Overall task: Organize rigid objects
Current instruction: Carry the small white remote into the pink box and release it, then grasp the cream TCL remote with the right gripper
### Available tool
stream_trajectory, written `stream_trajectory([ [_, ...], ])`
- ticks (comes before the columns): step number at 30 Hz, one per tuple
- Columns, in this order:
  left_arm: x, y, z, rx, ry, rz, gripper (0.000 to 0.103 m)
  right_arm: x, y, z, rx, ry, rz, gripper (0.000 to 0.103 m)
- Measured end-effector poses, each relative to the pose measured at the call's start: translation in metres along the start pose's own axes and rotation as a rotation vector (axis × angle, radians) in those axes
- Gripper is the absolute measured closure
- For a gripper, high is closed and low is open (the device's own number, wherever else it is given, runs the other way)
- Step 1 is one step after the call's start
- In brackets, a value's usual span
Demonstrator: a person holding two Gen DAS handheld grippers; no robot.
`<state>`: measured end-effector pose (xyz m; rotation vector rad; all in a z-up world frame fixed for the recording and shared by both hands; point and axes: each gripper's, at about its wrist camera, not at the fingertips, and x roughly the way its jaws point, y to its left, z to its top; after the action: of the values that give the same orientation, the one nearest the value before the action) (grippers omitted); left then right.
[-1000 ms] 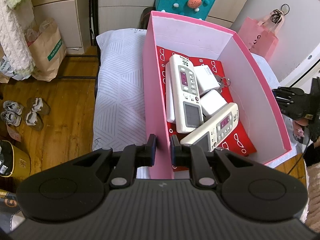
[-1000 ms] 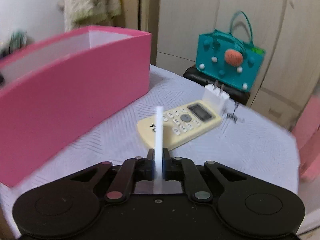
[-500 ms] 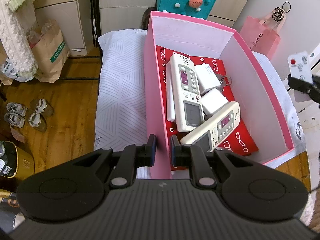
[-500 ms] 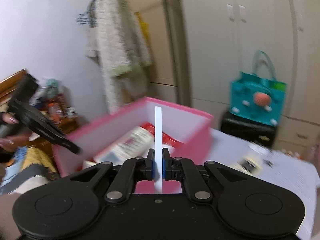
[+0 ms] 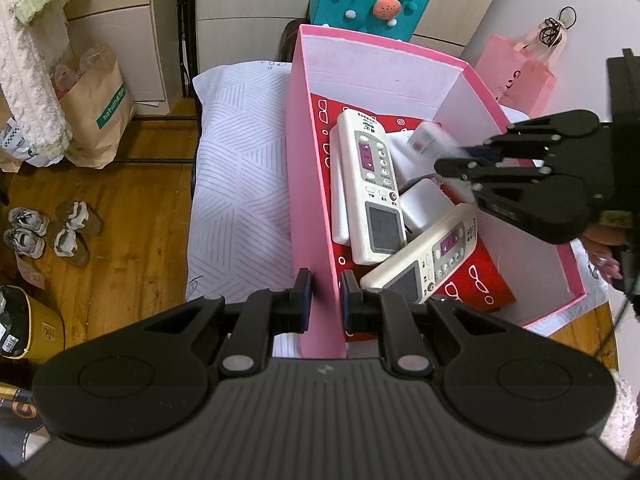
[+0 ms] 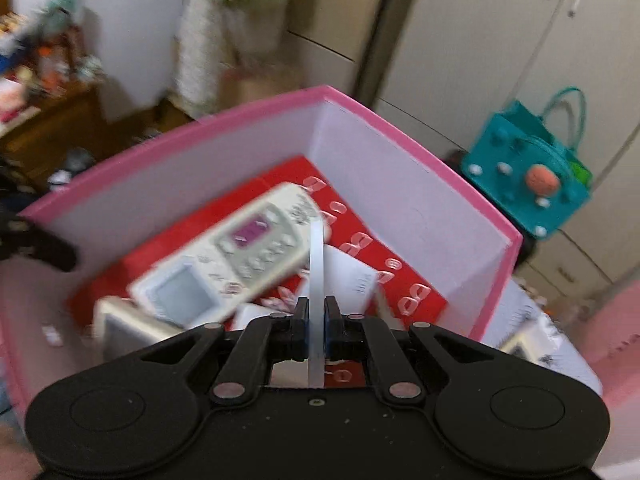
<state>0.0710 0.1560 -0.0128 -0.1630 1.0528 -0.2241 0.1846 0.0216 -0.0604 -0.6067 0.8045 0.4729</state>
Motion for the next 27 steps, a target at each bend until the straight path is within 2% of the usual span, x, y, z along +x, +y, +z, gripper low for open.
stream_trajectory([
  [2,0.0,0.0,0.0,0.002,0.0,-0.003,0.09,0.0,0.003,0.0,-0.017,0.005,-0.039,0.093],
  [3,0.0,0.001,0.0,0.003,0.001,-0.005,0.09,-0.002,0.002,0.0,-0.012,0.004,-0.033,0.088],
  [4,0.0,0.002,0.0,0.004,0.001,-0.009,0.089,-0.007,0.002,0.0,-0.007,-0.011,-0.022,0.082],
  [6,0.001,0.003,0.001,0.003,0.001,-0.015,0.089,-0.019,-0.004,0.001,-0.005,-0.058,-0.02,0.058],
  [8,0.001,0.004,0.001,0.003,0.0,-0.02,0.089,-0.032,-0.01,0.0,0.003,-0.109,-0.035,0.05],
  [13,0.001,0.007,0.0,0.003,-0.003,-0.033,0.088,-0.06,-0.051,-0.012,0.111,-0.191,-0.023,0.043],
  [16,0.002,0.009,0.0,0.001,-0.003,-0.038,0.088,-0.062,-0.088,-0.03,0.224,-0.201,-0.023,0.041],
  [21,0.003,0.008,0.0,0.008,-0.002,-0.033,0.088,-0.037,-0.138,-0.073,0.433,-0.113,0.009,0.04],
  [27,0.002,0.007,0.001,0.01,-0.002,-0.03,0.088,0.012,-0.164,-0.11,0.633,-0.028,0.041,0.04],
])
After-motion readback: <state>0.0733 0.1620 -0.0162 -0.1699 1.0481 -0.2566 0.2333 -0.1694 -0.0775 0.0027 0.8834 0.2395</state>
